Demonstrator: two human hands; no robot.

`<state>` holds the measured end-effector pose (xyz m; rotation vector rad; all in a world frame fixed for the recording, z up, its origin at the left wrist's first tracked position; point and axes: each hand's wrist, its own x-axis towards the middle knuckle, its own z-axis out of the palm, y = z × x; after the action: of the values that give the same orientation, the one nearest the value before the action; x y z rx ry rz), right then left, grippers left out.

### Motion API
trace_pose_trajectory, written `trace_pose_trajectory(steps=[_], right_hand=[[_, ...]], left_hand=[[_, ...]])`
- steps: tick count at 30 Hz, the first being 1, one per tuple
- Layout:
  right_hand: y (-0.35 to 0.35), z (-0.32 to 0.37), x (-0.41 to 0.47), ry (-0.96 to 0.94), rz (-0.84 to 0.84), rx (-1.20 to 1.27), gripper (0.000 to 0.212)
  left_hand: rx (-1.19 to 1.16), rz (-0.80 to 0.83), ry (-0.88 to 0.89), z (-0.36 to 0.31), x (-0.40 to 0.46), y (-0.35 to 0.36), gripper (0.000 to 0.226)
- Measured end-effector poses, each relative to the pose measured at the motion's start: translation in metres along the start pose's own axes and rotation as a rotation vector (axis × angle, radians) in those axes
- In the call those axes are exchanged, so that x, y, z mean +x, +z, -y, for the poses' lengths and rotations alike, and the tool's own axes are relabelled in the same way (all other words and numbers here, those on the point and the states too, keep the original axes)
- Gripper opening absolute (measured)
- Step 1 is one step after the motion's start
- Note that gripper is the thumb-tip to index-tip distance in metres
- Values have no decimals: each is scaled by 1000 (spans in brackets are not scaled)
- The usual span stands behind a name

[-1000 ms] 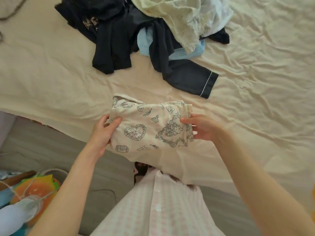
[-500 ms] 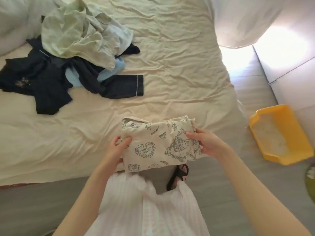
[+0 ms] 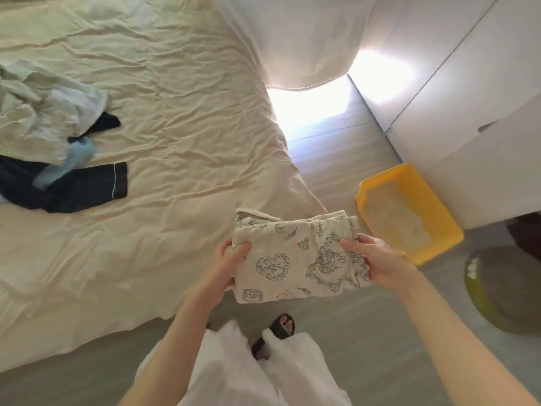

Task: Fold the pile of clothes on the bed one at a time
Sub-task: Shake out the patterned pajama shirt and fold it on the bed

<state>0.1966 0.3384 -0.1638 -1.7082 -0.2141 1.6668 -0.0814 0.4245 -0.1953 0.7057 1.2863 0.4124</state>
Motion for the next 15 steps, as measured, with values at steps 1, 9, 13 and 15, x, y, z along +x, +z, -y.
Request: trace_pose_trajectory(steps=[1,9,13,15], right_hand=[[-21,5,-3,2,-18,24,47],[-114,68,27,-36,-78,3,37],[-133,121,67,-37,-46,-91,42],[-137,152,92,-42,-27,-170,42]], left_hand=[[9,16,-7,-2,3,21,22],[38,1,38,-34,54,129,21],[-13,-71,26,-52,88,155,12],[-62,-106,14,-59,107,167,11]])
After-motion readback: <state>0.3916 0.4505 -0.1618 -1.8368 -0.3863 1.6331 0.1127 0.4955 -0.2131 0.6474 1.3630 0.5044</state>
